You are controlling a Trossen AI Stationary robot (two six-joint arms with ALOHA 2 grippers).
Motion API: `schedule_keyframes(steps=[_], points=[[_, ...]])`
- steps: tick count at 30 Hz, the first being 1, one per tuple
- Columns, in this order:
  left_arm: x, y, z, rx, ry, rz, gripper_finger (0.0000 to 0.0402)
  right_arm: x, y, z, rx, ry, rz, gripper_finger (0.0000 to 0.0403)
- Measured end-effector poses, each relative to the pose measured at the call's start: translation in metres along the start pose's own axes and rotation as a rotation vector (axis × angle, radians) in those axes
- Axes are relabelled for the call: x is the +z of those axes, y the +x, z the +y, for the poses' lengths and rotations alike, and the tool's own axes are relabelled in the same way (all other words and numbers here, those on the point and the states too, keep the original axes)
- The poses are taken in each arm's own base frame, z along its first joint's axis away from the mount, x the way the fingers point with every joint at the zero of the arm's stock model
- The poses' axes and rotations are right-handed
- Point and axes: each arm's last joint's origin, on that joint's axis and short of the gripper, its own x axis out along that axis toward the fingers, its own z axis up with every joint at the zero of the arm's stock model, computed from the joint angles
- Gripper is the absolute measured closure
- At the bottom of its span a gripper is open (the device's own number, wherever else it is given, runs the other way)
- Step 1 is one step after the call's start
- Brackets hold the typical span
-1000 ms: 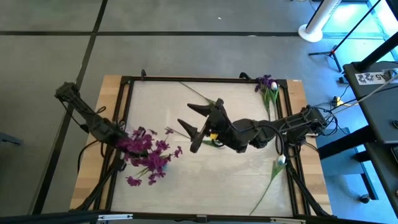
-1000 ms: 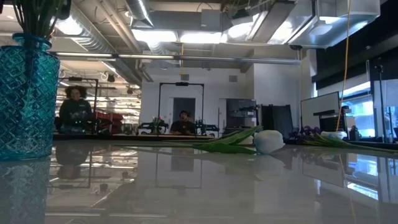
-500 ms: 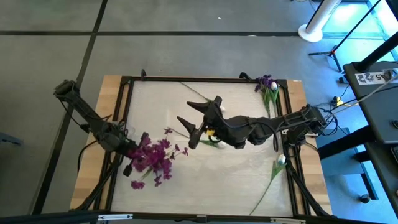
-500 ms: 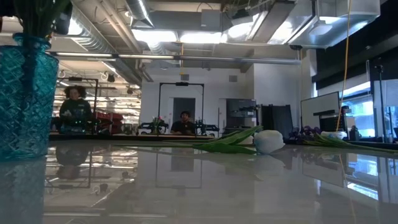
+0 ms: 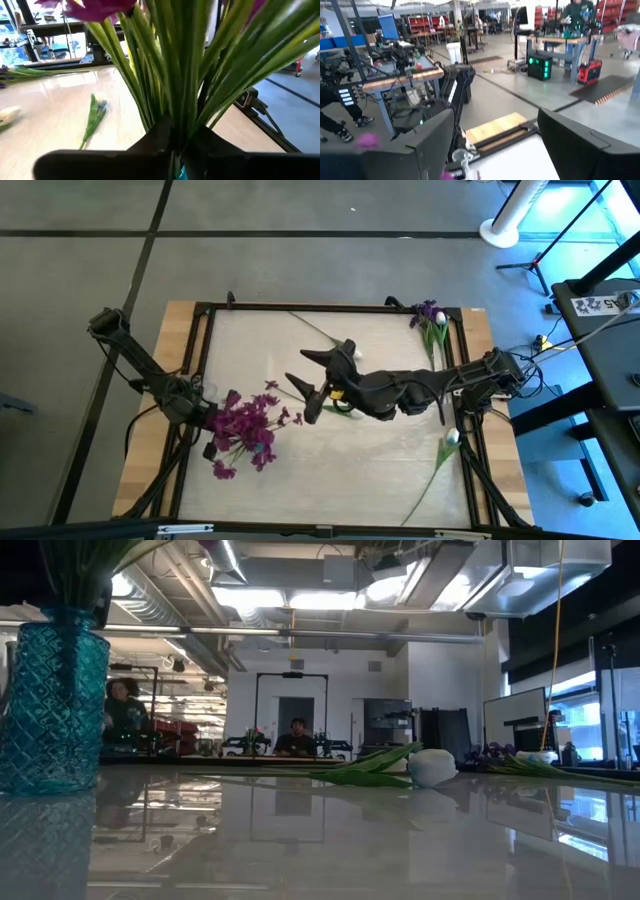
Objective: Sort flowers into vase by color
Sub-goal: Put the light purple flowers into the blue vase
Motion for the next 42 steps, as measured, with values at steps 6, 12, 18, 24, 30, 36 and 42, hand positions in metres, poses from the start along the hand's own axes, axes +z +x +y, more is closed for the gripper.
schedule_keyframes(steps=[6, 12, 18, 24, 30, 36, 42], points=[[0.009, -0.002, 0.0, -0.001, -0.002, 0.008, 0.03, -0.006, 0.0, -0.003, -0.068, 0.133, 0.035, 0.0114], [0.012, -0.002, 0.001, 0.001, -0.052, 0.043, 0.0244, -0.018, 0.003, -0.013, -0.141, 0.208, 0.125, 0.0114], [0.019, -0.007, 0.0, -0.073, -0.075, 0.09, 0.0221, -0.026, 0.01, -0.027, -0.173, 0.305, 0.205, 0.0114], [0.026, -0.01, 0.001, -0.082, -0.101, 0.123, 0.0221, -0.03, 0.017, -0.04, -0.204, 0.355, 0.26, 0.0114], [0.038, -0.011, 0.0, -0.117, -0.125, 0.127, 0.0222, -0.031, 0.02, -0.045, -0.203, 0.365, 0.29, 0.0114], [0.049, -0.016, 0.002, -0.109, -0.059, 0.217, 0.0222, -0.033, 0.018, -0.045, -0.202, 0.352, 0.31, 0.0114], [0.06, -0.022, 0.003, -0.121, -0.046, 0.277, 0.0222, -0.037, 0.017, -0.047, -0.219, 0.337, 0.351, 0.0114]])
